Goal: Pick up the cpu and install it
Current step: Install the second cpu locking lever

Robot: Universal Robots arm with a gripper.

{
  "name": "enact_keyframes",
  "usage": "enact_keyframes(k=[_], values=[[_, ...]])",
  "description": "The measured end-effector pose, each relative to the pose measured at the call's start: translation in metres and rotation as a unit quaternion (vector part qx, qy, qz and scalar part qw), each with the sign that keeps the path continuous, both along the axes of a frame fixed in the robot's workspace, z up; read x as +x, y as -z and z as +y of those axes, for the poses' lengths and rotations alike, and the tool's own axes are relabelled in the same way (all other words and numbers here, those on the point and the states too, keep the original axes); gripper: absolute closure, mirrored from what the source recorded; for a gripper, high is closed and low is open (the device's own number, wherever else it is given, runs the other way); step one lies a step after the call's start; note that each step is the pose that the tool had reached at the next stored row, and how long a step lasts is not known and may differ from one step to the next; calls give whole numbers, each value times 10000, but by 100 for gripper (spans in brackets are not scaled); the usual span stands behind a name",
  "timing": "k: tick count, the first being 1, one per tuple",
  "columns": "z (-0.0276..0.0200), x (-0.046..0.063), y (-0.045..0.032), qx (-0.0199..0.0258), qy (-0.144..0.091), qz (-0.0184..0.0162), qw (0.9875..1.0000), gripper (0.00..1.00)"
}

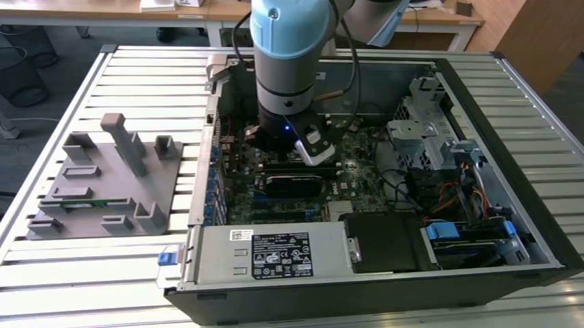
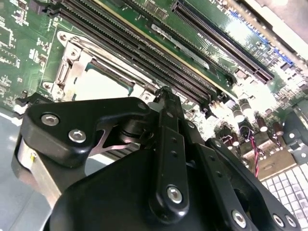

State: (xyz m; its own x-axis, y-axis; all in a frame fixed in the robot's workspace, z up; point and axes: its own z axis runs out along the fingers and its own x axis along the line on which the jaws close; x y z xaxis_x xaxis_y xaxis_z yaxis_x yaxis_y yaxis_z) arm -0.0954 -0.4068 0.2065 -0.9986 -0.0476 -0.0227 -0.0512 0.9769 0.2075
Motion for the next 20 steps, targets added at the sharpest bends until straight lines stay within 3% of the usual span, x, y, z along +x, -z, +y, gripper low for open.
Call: enact_keyframes(k=[9,20], values=[[-5,0,-65,14,0,0,10000,89],[-118,16,-62,65,0,2,10000,89]])
